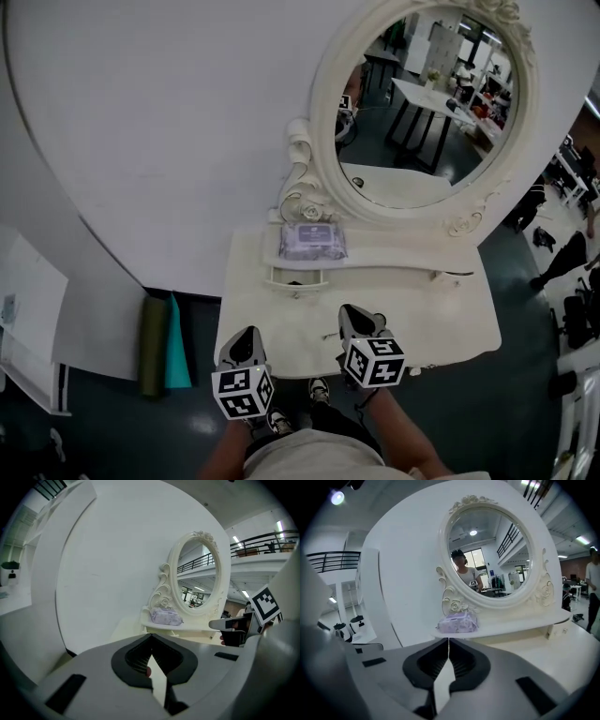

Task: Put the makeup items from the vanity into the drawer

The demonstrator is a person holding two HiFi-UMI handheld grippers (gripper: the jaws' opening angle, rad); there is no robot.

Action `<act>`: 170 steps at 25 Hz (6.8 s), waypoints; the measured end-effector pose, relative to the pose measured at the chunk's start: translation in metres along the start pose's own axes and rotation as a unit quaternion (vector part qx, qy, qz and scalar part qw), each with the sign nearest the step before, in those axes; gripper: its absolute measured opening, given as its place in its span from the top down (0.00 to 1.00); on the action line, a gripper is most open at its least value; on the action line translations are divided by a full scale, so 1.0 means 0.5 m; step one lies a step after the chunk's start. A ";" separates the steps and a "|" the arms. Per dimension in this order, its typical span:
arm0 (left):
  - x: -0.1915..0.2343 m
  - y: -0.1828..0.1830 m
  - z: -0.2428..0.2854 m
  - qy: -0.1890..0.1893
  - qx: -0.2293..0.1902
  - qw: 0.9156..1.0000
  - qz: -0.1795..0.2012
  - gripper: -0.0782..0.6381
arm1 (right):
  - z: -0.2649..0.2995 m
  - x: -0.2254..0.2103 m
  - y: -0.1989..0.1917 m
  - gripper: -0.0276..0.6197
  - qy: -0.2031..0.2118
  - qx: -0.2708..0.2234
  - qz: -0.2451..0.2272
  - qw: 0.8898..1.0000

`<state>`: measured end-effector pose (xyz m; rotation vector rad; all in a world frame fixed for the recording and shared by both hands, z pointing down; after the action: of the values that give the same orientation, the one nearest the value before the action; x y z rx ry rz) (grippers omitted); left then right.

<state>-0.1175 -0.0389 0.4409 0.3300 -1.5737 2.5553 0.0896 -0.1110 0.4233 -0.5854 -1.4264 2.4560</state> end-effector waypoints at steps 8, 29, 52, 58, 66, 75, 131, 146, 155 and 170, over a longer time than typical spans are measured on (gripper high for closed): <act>-0.026 -0.024 -0.025 -0.034 0.009 0.999 0.009 0.88 | -0.085 0.008 -0.071 0.93 -0.031 0.004 0.021 0.999; -0.097 -0.008 0.000 -0.058 0.003 0.998 0.010 0.88 | -0.089 -0.044 -0.050 0.93 -0.028 0.004 0.015 0.999; -0.084 -0.085 0.069 -0.008 0.058 0.998 -0.021 0.88 | 0.003 -0.070 -0.140 0.92 0.100 0.138 -0.044 0.984; -0.079 -0.130 0.092 0.020 0.080 0.996 -0.040 0.88 | 0.042 -0.079 -0.179 0.89 0.151 0.180 -0.074 0.969; -0.076 -0.167 0.119 0.060 0.092 0.992 -0.068 0.88 | 0.088 -0.075 -0.214 0.80 0.246 0.223 -0.156 0.930; -0.061 -0.201 0.132 0.099 0.099 0.985 -0.099 0.88 | 0.120 -0.045 -0.265 0.73 0.345 0.265 -0.278 0.857; 0.000 -0.029 0.010 0.043 0.013 0.998 -0.040 0.88 | 0.040 0.082 -0.082 0.89 0.275 0.169 -0.354 0.878; 0.053 -0.036 0.036 -0.001 0.037 0.999 -0.026 0.88 | 0.067 0.111 -0.072 0.89 0.228 0.164 -0.328 0.902; 0.075 0.002 0.147 0.026 0.049 0.998 -0.039 0.88 | 0.205 0.093 -0.025 0.89 0.261 0.173 -0.330 0.890; 0.117 -0.006 0.227 0.067 0.071 0.992 -0.083 0.88 | 0.354 0.121 -0.019 0.89 0.275 0.180 -0.390 0.860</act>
<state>-0.1600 -0.1396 0.5075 0.2825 -1.2663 2.5085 -0.0445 -0.2189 0.4965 -0.4419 -0.7261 1.6421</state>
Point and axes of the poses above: the fingertips, and each gripper's own axes: z forward along the fingers, x to its left, y out of its top, the point moved 3 cm from there along -z, backward along the fingers, and after that the axes turned 1 degree about x, right-handed, at the moved point
